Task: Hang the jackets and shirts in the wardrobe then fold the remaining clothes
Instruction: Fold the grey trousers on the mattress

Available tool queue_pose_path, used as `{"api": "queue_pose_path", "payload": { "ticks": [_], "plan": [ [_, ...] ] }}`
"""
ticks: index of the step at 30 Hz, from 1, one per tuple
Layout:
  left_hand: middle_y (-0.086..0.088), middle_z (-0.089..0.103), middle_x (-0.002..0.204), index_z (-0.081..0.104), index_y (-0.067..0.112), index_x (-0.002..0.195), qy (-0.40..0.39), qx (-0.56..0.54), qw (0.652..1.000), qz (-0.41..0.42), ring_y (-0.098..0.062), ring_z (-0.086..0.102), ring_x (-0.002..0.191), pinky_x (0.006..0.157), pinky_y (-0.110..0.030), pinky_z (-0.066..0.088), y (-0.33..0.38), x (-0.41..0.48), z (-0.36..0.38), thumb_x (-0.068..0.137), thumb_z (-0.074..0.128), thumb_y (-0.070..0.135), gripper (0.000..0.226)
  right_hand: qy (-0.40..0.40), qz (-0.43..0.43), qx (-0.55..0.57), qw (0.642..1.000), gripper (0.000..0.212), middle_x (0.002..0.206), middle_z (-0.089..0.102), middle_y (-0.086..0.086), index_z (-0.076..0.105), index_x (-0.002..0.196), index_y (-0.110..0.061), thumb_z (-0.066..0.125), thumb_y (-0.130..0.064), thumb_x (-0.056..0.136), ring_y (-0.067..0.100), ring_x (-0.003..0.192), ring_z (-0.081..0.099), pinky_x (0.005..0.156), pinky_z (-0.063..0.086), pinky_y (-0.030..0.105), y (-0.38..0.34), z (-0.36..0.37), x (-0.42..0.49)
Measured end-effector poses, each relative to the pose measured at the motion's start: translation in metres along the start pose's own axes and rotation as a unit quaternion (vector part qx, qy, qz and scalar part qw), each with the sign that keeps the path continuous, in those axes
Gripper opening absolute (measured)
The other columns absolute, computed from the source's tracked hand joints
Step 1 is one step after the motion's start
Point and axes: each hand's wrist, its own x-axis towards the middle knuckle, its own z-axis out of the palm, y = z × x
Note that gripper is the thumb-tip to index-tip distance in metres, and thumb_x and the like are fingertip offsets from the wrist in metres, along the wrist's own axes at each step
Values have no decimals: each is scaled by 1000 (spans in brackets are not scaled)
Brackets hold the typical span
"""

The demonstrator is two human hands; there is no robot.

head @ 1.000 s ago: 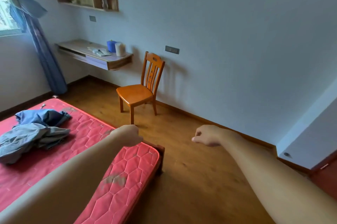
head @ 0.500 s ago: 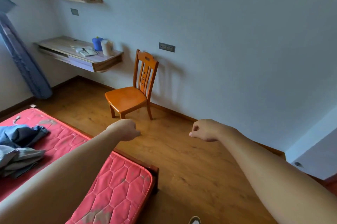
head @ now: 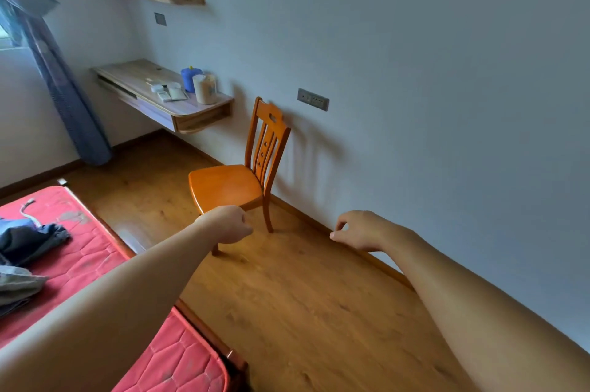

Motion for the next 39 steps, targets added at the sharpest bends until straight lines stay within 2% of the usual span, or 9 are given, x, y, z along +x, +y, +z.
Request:
{"api": "queue_pose_path", "payload": {
  "ticks": [4,15,21,25,28,30,33,36,39],
  "plan": [
    [-1,70,92,70,18,97,7,-9,1000,-26,-14,69,84,79,-27,59,10,48,-17,97,60,38,22,-12,-31,-1,999,38,133,58,2,61,129,-23,53,-47,100,19,114,57,85,43,28,3,-25,56],
    [2,68,91,70,14,107,43,-17,993,-106,-14,68,82,74,-21,56,-21,194,-75,99,55,40,31,-15,-94,-39,995,40,137,59,4,57,134,-22,53,-46,101,22,120,60,89,50,29,-30,-95,257],
    [4,69,85,72,17,104,73,-20,985,-156,-13,68,78,77,-28,61,-67,247,-115,97,55,44,33,-31,-151,-37,987,38,133,61,4,57,134,-21,53,-43,102,23,119,60,89,48,29,-78,-136,358],
    [2,69,100,69,16,112,80,-55,975,-201,-12,64,87,77,-26,56,-113,258,-133,96,56,40,32,-54,-205,-72,975,36,124,64,1,60,125,-24,55,-49,99,19,106,64,90,56,32,-134,-140,428],
    [-2,69,111,68,16,120,83,-63,964,-246,-16,63,94,75,-26,48,-156,267,-142,95,56,41,37,-88,-258,-94,958,38,126,62,-1,59,127,-26,55,-51,99,15,103,60,85,54,28,-188,-135,471],
    [-4,69,115,68,14,120,79,-63,955,-278,-21,64,99,78,-29,49,-184,274,-148,95,55,40,39,-116,-292,-101,944,39,131,60,-1,58,130,-26,57,-50,98,15,107,60,86,53,28,-226,-127,498],
    [-6,70,106,69,13,109,79,-79,938,-327,-25,64,95,79,-33,54,-226,289,-158,92,53,39,34,-141,-347,-120,919,43,137,58,0,56,135,-24,57,-47,99,19,120,59,93,53,30,-285,-116,539],
    [-1,68,90,68,17,92,93,-105,917,-374,-21,63,84,73,-33,52,-266,301,-168,89,53,40,27,-159,-401,-137,892,40,133,60,1,59,133,-21,58,-44,99,17,116,60,94,55,31,-344,-111,579],
    [0,69,92,66,20,91,113,-126,886,-431,-19,61,81,74,-33,53,-297,303,-180,88,54,42,25,-170,-444,-172,863,40,129,62,1,61,130,-20,58,-45,99,18,113,61,88,54,28,-405,-117,613]
  ]
}}
